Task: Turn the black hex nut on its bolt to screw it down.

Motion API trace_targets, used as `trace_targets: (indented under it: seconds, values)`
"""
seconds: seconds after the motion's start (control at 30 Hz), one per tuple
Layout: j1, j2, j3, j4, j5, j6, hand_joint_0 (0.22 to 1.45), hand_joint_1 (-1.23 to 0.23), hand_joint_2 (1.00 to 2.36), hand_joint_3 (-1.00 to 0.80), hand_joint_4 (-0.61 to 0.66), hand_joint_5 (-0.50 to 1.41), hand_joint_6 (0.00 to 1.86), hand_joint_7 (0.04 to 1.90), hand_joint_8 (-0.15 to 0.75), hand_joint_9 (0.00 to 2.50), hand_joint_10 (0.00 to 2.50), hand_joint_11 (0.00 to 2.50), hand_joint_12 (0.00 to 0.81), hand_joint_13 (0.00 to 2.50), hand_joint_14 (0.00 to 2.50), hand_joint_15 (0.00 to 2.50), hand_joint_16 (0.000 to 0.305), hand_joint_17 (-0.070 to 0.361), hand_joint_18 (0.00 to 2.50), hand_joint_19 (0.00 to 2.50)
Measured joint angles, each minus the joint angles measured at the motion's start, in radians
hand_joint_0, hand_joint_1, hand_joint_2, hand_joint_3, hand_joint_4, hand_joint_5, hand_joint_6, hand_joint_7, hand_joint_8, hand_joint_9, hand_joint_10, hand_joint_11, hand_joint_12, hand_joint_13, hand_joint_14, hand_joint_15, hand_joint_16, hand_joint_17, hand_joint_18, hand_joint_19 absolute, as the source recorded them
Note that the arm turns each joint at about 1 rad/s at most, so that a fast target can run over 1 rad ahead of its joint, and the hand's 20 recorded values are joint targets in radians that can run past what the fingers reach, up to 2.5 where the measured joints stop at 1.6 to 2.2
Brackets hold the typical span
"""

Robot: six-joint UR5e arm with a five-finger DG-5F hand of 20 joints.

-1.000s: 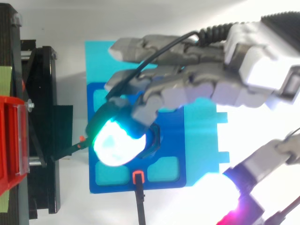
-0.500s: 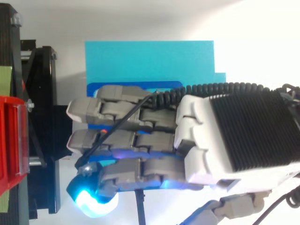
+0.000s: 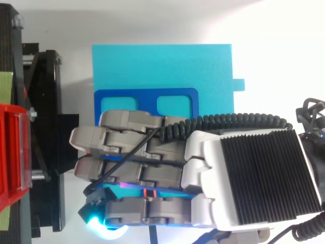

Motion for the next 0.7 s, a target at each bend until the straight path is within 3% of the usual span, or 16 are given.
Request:
trace_targets:
  seconds: [0.2,0.33,0.7]
  values:
    - [-0.007,-0.035,0.0,-0.032,-0.023,-0.024,0.51,-0.42,1.0,-0.5,0.22,-0.11,0.5,1.15,0.293,0.41,0.0,0.16,0.363,0.07,0.0,0.0,0.055,0.125,0.0,0.07]
    - [-0.01,-0.042,0.001,-0.038,-0.059,-0.03,0.5,-0.41,1.0,-0.5,0.24,-0.12,0.56,1.06,0.298,0.41,0.0,0.17,0.366,0.06,0.0,0.0,0.057,0.127,0.0,0.07]
    - [-0.031,-0.044,0.002,-0.032,-0.111,-0.066,0.5,-0.41,1.0,-0.5,0.24,-0.13,0.57,1.03,0.301,0.41,0.0,0.18,0.365,0.06,0.0,0.0,0.056,0.127,0.0,0.07]
